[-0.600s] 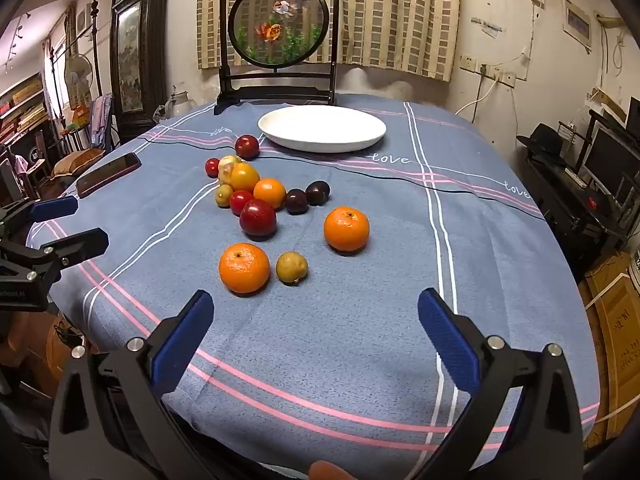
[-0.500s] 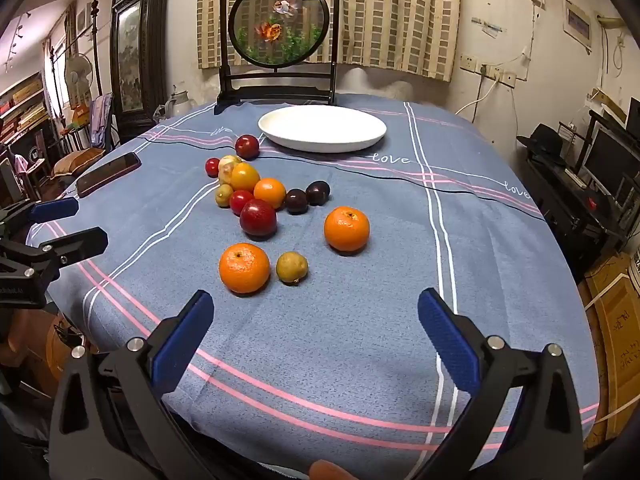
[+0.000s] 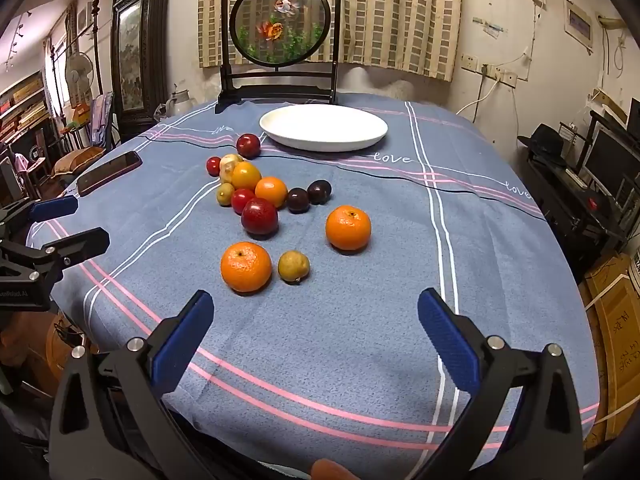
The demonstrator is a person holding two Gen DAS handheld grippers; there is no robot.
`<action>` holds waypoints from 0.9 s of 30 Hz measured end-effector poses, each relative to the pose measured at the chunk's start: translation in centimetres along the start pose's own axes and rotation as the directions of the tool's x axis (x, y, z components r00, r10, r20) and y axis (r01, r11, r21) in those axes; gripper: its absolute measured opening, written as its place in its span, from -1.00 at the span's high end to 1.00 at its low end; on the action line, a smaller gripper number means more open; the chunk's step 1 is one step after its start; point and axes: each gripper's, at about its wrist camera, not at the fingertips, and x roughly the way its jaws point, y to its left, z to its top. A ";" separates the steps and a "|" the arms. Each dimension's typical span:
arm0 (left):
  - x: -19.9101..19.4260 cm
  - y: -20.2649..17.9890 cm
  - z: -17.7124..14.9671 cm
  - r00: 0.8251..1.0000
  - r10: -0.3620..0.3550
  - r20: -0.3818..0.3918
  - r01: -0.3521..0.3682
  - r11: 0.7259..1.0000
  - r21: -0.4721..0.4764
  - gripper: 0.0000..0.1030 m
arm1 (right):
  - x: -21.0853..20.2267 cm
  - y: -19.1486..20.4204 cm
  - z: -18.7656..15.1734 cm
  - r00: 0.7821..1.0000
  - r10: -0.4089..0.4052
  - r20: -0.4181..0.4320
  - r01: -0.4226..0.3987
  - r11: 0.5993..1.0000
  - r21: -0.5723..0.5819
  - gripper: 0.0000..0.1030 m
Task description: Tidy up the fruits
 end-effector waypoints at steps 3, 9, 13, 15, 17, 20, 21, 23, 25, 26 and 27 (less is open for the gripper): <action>-0.1 0.0 0.0 1.000 0.000 0.000 0.000 1.000 0.001 -0.96 | 0.0 -0.3 -0.1 1.000 0.002 -0.001 -0.002 1.000 0.001 -0.97; -0.1 0.0 -0.1 1.000 0.001 0.000 -0.001 1.000 0.002 -0.96 | 0.0 0.0 0.0 1.000 -0.003 -0.001 0.003 1.000 -0.002 -0.97; 0.0 0.0 -0.1 1.000 0.002 -0.001 -0.002 1.000 0.002 -0.96 | 0.1 0.0 0.3 1.000 -0.002 -0.003 0.002 1.000 -0.004 -0.97; 0.0 0.0 -0.1 1.000 0.003 -0.002 -0.003 1.000 0.003 -0.96 | 0.1 0.1 0.5 1.000 -0.001 -0.003 0.000 1.000 -0.005 -0.97; 0.0 0.0 -0.2 1.000 0.004 -0.005 -0.004 1.000 0.006 -0.96 | 0.2 0.2 0.0 1.000 0.001 -0.004 -0.001 1.000 -0.005 -0.97; 0.0 -0.1 -0.2 1.000 0.005 -0.005 -0.005 1.000 0.008 -0.96 | 0.2 0.3 0.0 1.000 0.003 -0.005 -0.003 1.000 -0.008 -0.97; 0.0 -0.1 -0.2 1.000 0.005 -0.004 -0.005 1.000 0.008 -0.96 | 0.2 0.3 0.0 1.000 0.004 -0.005 -0.004 1.000 -0.008 -0.97; 0.0 -0.1 -0.2 1.000 0.007 -0.005 -0.007 1.000 0.008 -0.96 | 0.5 0.2 -0.1 1.000 0.003 -0.007 -0.003 1.000 -0.009 -0.97; 0.0 -0.1 -0.2 1.000 0.007 -0.005 -0.007 1.000 0.008 -0.96 | 0.5 0.2 -0.2 1.000 0.001 -0.007 -0.001 1.000 -0.007 -0.97; 0.0 -0.1 -0.2 1.000 0.007 -0.005 -0.007 1.000 0.008 -0.96 | 0.5 0.2 -0.2 1.000 0.001 -0.007 -0.001 1.000 -0.006 -0.97; 0.0 0.0 -0.3 1.000 0.007 -0.006 -0.007 1.000 0.008 -0.96 | 0.5 0.2 -0.2 1.000 0.000 -0.007 0.000 1.000 -0.006 -0.97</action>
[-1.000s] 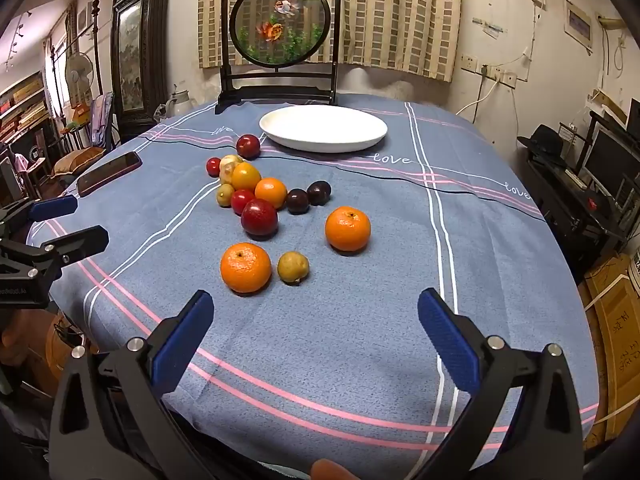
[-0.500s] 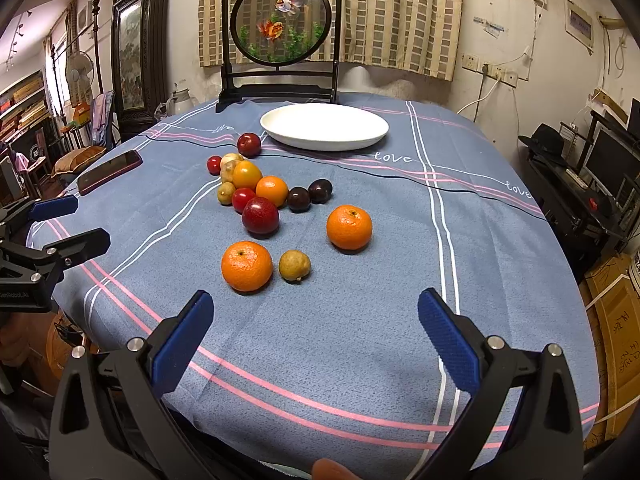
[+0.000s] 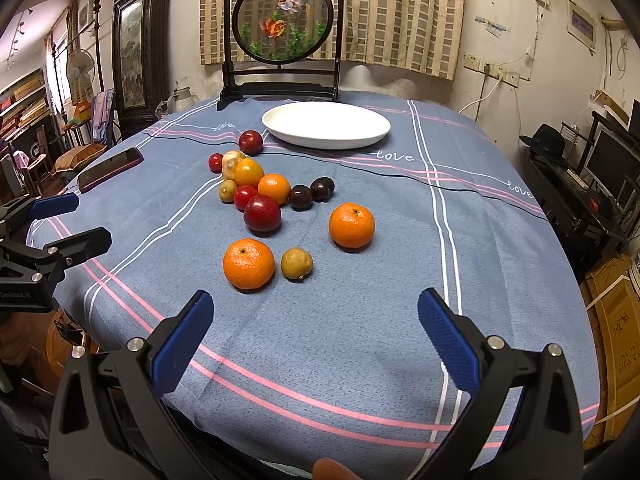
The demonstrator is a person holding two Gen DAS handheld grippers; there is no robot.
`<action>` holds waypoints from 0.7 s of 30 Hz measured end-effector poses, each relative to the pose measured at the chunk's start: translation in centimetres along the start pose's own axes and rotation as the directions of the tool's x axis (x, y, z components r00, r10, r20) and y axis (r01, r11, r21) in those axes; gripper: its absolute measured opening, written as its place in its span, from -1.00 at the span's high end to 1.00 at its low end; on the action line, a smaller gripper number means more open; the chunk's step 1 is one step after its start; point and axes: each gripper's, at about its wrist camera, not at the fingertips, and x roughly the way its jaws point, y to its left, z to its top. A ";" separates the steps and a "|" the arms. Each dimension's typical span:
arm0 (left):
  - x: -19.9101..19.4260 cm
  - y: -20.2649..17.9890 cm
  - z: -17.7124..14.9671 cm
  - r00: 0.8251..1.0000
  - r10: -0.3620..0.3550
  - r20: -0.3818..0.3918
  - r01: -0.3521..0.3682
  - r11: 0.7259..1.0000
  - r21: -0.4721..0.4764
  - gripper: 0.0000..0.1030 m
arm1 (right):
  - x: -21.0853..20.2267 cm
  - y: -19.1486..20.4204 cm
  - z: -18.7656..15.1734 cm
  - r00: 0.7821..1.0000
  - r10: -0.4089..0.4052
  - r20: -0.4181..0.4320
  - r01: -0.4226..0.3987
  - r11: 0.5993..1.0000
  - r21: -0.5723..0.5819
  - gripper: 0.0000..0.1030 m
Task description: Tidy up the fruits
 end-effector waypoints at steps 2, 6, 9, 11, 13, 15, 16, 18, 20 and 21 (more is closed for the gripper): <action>0.0 0.0 0.0 1.000 0.001 0.000 -0.001 1.000 0.001 -0.96 | 0.0 0.0 0.1 1.000 0.001 -0.001 -0.001 1.000 -0.002 -0.97; 0.1 0.0 0.0 1.000 0.001 -0.001 -0.001 1.000 0.002 -0.96 | 0.0 0.0 0.1 1.000 0.002 -0.001 -0.002 1.000 -0.003 -0.97; 0.0 0.1 0.1 1.000 0.003 -0.002 -0.003 1.000 0.003 -0.96 | 0.0 0.0 0.1 1.000 0.000 -0.002 0.000 1.000 -0.001 -0.97; 0.0 0.1 0.1 1.000 0.003 -0.002 -0.003 1.000 0.002 -0.96 | -0.1 0.0 0.0 1.000 -0.001 -0.002 0.001 1.000 0.000 -0.97; 0.1 0.1 0.1 1.000 0.003 -0.003 -0.003 1.000 0.001 -0.96 | -0.1 0.0 0.0 1.000 -0.001 -0.003 0.001 1.000 -0.001 -0.97; 0.1 0.1 0.0 1.000 0.002 -0.003 -0.002 1.000 0.003 -0.96 | -0.1 -0.1 0.0 1.000 0.000 -0.002 0.000 1.000 -0.001 -0.97; 0.1 0.1 0.0 1.000 0.002 -0.004 -0.002 1.000 0.003 -0.96 | 0.0 0.0 0.0 1.000 0.000 -0.003 0.000 1.000 -0.001 -0.97; 0.1 0.1 0.0 1.000 0.003 -0.004 -0.003 1.000 0.004 -0.96 | 0.0 0.0 0.0 1.000 -0.001 -0.003 0.001 1.000 -0.001 -0.97; 0.1 0.1 0.0 1.000 0.003 -0.004 -0.002 1.000 0.003 -0.96 | 0.0 -0.1 0.0 1.000 -0.001 -0.003 0.001 1.000 0.000 -0.97; 0.1 0.1 0.0 1.000 0.002 -0.004 -0.002 1.000 0.003 -0.96 | 0.0 -0.1 0.0 1.000 -0.001 -0.004 0.001 1.000 -0.001 -0.97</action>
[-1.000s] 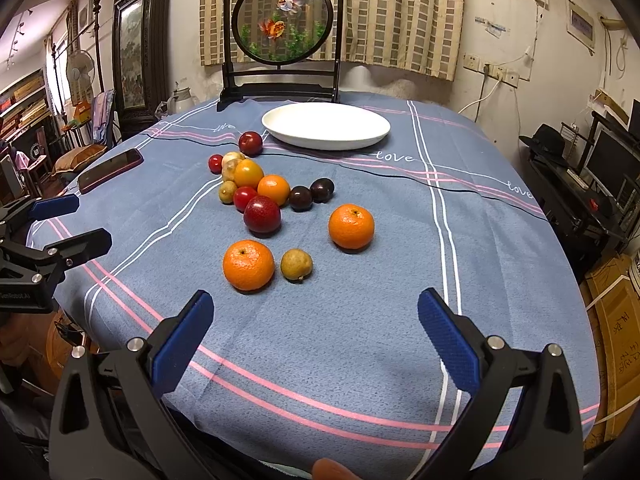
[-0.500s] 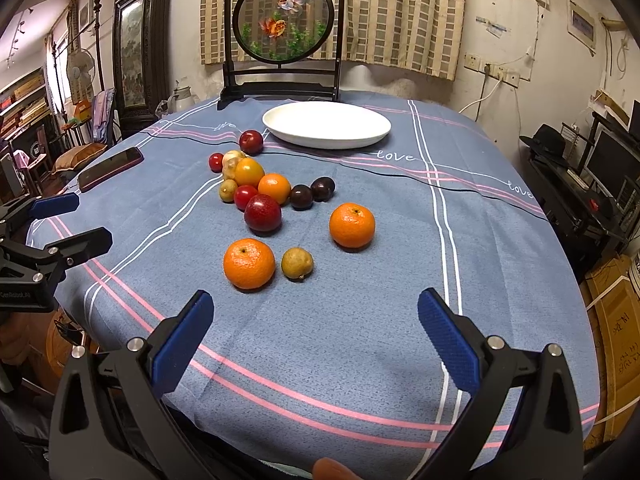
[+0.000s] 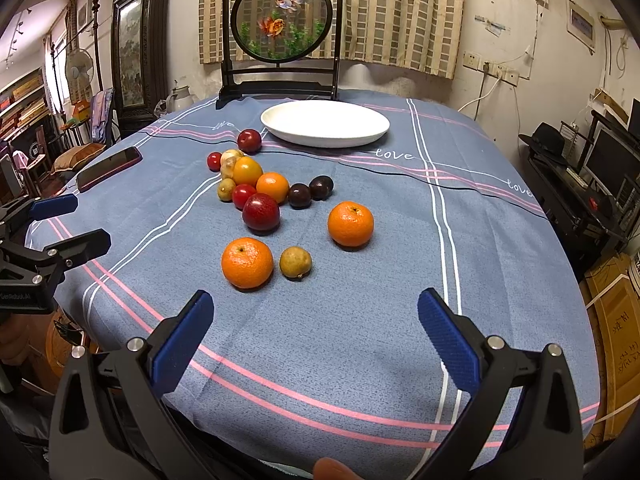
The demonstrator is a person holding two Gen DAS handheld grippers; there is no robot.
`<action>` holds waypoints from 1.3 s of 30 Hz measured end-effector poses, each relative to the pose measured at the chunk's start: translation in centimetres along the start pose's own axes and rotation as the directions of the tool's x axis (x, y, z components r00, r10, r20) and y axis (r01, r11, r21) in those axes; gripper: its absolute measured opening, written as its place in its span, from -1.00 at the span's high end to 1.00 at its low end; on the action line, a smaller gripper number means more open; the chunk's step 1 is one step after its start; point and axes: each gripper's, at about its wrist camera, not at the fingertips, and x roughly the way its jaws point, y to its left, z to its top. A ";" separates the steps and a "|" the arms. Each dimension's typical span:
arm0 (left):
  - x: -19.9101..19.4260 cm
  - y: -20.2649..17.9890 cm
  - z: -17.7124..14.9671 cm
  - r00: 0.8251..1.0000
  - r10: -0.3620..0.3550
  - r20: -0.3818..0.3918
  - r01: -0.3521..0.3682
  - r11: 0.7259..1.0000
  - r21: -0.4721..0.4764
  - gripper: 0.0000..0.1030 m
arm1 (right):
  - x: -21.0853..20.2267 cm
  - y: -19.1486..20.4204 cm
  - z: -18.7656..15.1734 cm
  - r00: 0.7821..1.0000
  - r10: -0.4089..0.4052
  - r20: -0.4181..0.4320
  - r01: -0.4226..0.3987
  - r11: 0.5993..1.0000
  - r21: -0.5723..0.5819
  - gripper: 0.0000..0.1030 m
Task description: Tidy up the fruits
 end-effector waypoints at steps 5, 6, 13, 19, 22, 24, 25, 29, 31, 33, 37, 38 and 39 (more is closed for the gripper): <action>0.1 0.0 -0.1 1.000 0.000 -0.005 0.000 1.000 0.002 -0.96 | 0.0 -0.1 0.0 1.000 0.000 -0.002 0.000 1.000 0.001 -0.97; 0.1 0.0 -0.1 1.000 0.000 -0.005 0.000 1.000 0.003 -0.96 | 0.0 -0.1 -0.1 1.000 0.000 -0.004 0.000 1.000 0.001 -0.97; 0.2 0.0 -0.2 1.000 -0.001 -0.008 0.001 1.000 0.001 -0.96 | 0.2 -0.1 -0.2 1.000 0.000 -0.007 0.000 1.000 0.000 -0.97; 0.3 0.0 -0.3 1.000 -0.001 -0.008 0.001 1.000 0.001 -0.96 | 0.3 0.0 -0.1 1.000 -0.001 -0.011 0.001 1.000 0.001 -0.97; 0.3 0.0 -0.3 1.000 -0.001 -0.008 0.001 1.000 0.001 -0.96 | 0.3 0.1 -0.1 1.000 0.002 -0.011 -0.002 1.000 -0.002 -0.97; 0.3 0.0 -0.3 1.000 0.000 -0.009 0.000 1.000 0.001 -0.96 | 0.3 0.1 -0.2 1.000 0.007 -0.012 -0.007 1.000 -0.002 -0.97; 0.3 0.1 -0.3 1.000 0.001 -0.010 -0.001 1.000 0.000 -0.96 | 0.4 0.1 -0.1 1.000 0.010 -0.014 -0.010 1.000 -0.001 -0.97; 0.5 0.3 -0.5 1.000 0.004 -0.013 -0.004 1.000 -0.008 -0.96 | 0.8 0.0 -0.2 0.999 0.043 -0.029 -0.043 0.999 0.011 -0.97; 0.6 0.5 -0.6 1.000 0.007 -0.015 -0.008 1.000 -0.015 -0.96 | 1.2 0.2 -0.4 0.996 0.082 -0.039 -0.081 0.997 0.019 -0.97; 0.9 0.7 -0.6 1.000 0.013 -0.019 -0.013 1.000 -0.020 -0.96 | 1.7 0.7 -0.6 0.990 0.127 -0.054 -0.127 0.992 0.015 -0.97; 1.3 1.1 -0.8 1.000 0.014 -0.028 -0.015 1.000 -0.022 -0.96 | 2.3 2.4 -0.9 0.990 0.132 -0.054 -0.134 0.990 -0.043 -0.97; 1.3 1.2 -0.8 0.999 0.015 -0.028 -0.016 1.000 -0.024 -0.96 | 2.5 2.6 -0.9 0.990 0.129 -0.051 -0.131 0.990 -0.045 -0.97; 1.4 1.4 -0.9 0.999 0.015 -0.029 -0.016 0.999 -0.029 -0.96 | 2.6 2.7 -0.8 0.989 0.139 -0.044 -0.141 0.989 -0.036 -0.97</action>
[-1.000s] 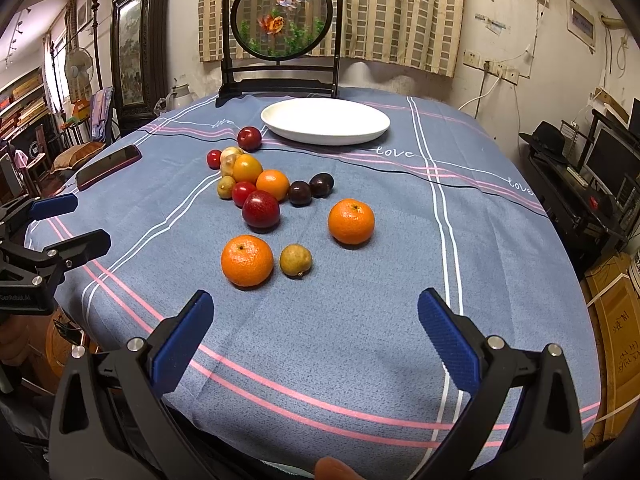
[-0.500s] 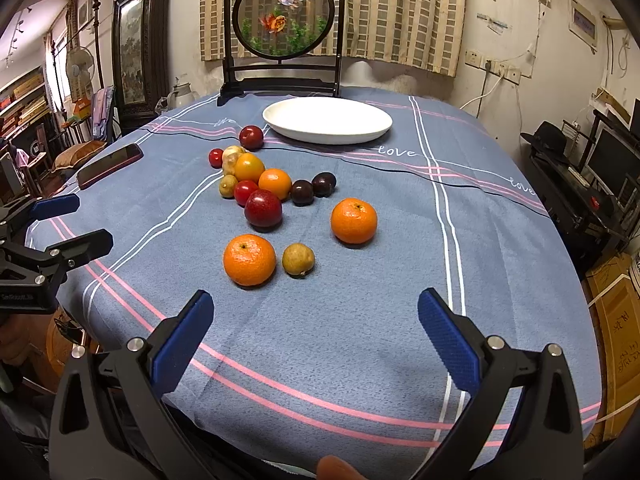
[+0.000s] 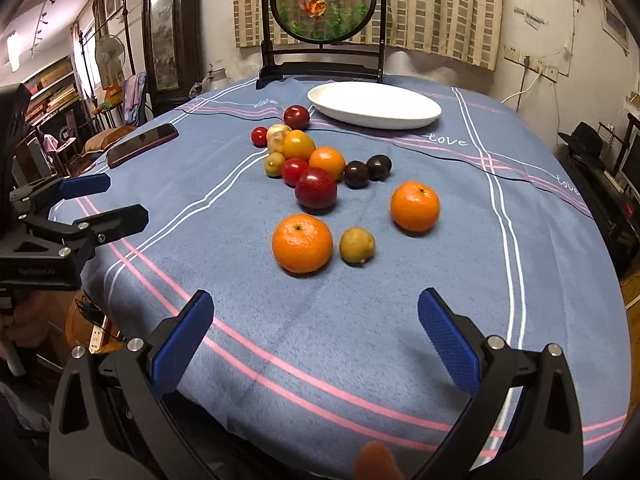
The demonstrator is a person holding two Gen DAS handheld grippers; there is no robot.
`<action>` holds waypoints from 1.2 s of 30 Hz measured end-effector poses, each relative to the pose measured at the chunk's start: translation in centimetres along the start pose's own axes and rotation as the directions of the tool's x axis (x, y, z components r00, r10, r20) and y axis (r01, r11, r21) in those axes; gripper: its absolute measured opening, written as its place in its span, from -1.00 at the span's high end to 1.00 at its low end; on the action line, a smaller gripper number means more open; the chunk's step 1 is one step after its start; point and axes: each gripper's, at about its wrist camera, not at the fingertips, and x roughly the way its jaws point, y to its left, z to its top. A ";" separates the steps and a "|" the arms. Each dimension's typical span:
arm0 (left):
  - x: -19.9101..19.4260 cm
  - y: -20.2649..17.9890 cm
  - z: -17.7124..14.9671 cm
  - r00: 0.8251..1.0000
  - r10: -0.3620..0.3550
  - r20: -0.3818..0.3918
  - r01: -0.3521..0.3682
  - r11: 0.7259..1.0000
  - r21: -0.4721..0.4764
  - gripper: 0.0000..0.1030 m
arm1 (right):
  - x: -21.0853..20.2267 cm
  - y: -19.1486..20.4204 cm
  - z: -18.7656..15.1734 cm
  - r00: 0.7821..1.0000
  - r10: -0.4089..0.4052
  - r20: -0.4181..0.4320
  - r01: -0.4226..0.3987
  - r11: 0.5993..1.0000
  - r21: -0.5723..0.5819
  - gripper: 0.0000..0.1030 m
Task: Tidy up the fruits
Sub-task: 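Grasp the mandarin orange with the right tool while the left tool grasps a red cherry tomato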
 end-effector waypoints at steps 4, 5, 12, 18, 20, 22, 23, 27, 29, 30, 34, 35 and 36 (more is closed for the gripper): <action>0.6 0.9 -0.1 1.000 0.001 -0.006 -0.001 1.000 -0.014 -0.96 | 0.9 0.3 0.5 0.998 0.053 0.012 -0.054 0.999 0.007 -0.64; 0.8 1.2 -0.2 1.000 0.000 -0.009 -0.001 1.000 -0.019 -0.96 | 1.3 0.4 0.7 0.998 0.055 0.011 -0.055 0.998 0.005 -0.57; 1.7 2.5 0.0 1.000 -0.007 -0.012 0.007 0.999 -0.032 -0.96 | 4.3 0.4 2.0 0.997 0.067 -0.039 -0.066 0.997 0.034 -0.21; 2.7 3.2 0.3 1.000 -0.024 -0.020 0.023 0.999 -0.043 -0.96 | 5.9 0.6 2.8 0.994 0.071 -0.077 -0.069 0.997 0.037 -0.17; 3.0 3.3 0.3 0.999 -0.024 -0.024 0.023 0.999 -0.045 -0.96 | 6.1 1.0 3.0 0.996 0.035 -0.077 -0.034 0.999 0.011 0.01; 3.4 3.4 0.4 0.999 -0.029 -0.030 0.028 0.999 -0.047 -0.96 | 6.3 1.2 3.1 0.997 0.010 -0.078 -0.011 1.000 -0.015 0.08; 3.5 3.5 0.4 0.999 -0.031 -0.032 0.029 0.998 -0.048 -0.96 | 6.3 1.2 3.1 0.997 0.010 -0.081 -0.012 1.000 -0.024 0.08; 4.5 3.1 1.0 0.998 -0.048 -0.046 0.046 0.998 -0.049 -0.96 | 6.7 1.2 3.0 0.995 0.005 -0.098 -0.011 0.998 -0.063 0.08; 4.9 2.8 1.2 0.998 -0.049 -0.049 0.047 0.998 -0.043 -0.96 | 7.2 1.0 3.0 0.994 0.011 -0.107 -0.018 0.998 -0.058 0.10; 5.1 2.7 1.5 0.998 -0.044 -0.046 0.043 0.998 -0.037 -0.96 | 7.1 0.8 3.0 0.995 0.019 -0.103 -0.024 0.999 -0.047 0.13; 6.0 3.1 3.0 0.999 -0.046 -0.027 0.046 0.999 -0.013 -0.96 | 6.5 -0.9 3.2 0.990 0.128 -0.058 -0.126 0.991 0.050 0.13; 6.3 3.4 3.7 0.999 -0.045 -0.019 0.045 0.999 -0.009 -0.96 | 6.5 -1.2 3.3 0.988 0.143 -0.052 -0.140 0.988 0.067 0.13; 6.7 3.8 4.8 0.999 -0.046 -0.002 0.046 0.999 0.002 -0.96 | 6.4 -1.5 3.4 0.987 0.156 -0.043 -0.152 0.985 0.078 0.13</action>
